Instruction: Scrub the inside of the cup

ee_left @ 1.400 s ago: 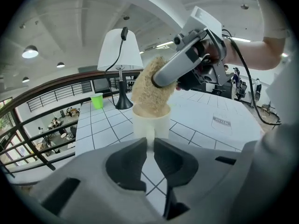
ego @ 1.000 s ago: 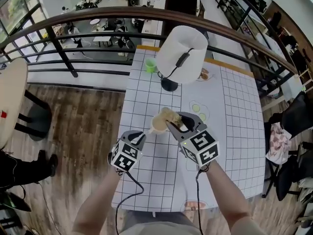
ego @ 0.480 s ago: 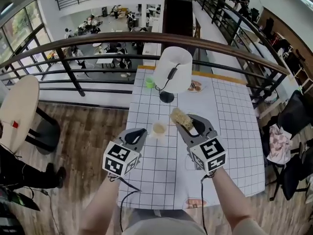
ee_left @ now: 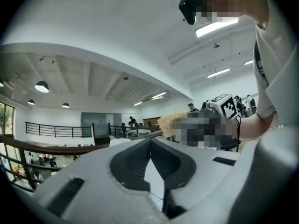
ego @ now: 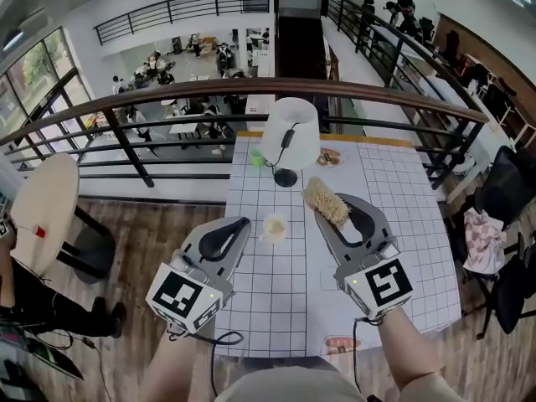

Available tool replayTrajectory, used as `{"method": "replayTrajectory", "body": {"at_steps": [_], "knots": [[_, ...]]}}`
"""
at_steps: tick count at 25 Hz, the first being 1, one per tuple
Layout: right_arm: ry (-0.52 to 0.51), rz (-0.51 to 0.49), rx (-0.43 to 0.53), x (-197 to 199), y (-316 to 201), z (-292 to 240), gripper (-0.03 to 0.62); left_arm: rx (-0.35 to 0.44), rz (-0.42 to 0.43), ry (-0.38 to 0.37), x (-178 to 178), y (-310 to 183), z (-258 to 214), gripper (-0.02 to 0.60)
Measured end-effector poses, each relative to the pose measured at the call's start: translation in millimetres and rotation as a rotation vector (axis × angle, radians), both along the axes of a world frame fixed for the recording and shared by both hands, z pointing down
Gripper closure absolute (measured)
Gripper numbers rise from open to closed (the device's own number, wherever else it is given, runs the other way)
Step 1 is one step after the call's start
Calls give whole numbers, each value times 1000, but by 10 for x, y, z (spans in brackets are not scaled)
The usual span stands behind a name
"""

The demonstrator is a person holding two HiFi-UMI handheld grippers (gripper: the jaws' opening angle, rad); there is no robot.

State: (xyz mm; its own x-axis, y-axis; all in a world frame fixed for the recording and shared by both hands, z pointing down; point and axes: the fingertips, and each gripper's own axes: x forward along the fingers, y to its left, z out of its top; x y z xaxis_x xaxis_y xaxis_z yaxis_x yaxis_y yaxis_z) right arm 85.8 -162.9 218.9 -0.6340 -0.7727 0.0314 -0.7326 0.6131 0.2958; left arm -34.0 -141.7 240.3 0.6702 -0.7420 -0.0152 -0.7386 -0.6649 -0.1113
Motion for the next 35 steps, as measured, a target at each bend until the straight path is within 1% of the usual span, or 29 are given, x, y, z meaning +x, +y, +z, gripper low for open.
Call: {"method": "replayTrajectory", "body": {"at_steps": [2, 4, 5, 7, 9, 13, 15, 17, 20, 23, 26, 29, 31, 35], "knots": [[-35, -6, 31, -30, 163, -152, 456, 41, -16, 10, -28, 113, -172, 568], [-63, 3, 64, -71, 325, -249, 454, 71, -34, 5, -61, 217, -271, 568], [-69, 12, 82, -94, 403, -278, 454, 77, -39, -6, -67, 272, -294, 568], [-59, 25, 103, -130, 544, -285, 454, 65, -34, -38, -27, 398, -302, 568], [-40, 28, 96, -135, 658, -239, 456, 51, -21, -59, 31, 537, -293, 568], [-26, 38, 50, -51, 855, -64, 456, 10, -12, -39, 36, 738, -166, 568], [-36, 51, 19, 26, 936, 11, 456, 4, -27, -37, 13, 795, -73, 568], [-59, 64, 4, 116, 997, 46, 454, 8, -42, -56, 3, 853, 31, 568], [-87, 77, -17, 235, 1044, 106, 456, -6, -31, -73, 53, 958, 199, 568], [-60, 91, -40, 298, 1070, 225, 456, -45, -24, -81, 101, 1023, 356, 568], [-47, 80, -53, 311, 1092, 265, 457, -75, -40, -88, 116, 992, 418, 568], [-43, 85, -62, 349, 1067, 256, 457, -51, -51, -82, 128, 898, 331, 568], [-55, 88, -43, 356, 1058, 217, 457, -40, -50, -86, 129, 879, 301, 568], [-53, 96, -31, 392, 1035, 204, 457, -45, -51, -88, 144, 851, 313, 568]]}}
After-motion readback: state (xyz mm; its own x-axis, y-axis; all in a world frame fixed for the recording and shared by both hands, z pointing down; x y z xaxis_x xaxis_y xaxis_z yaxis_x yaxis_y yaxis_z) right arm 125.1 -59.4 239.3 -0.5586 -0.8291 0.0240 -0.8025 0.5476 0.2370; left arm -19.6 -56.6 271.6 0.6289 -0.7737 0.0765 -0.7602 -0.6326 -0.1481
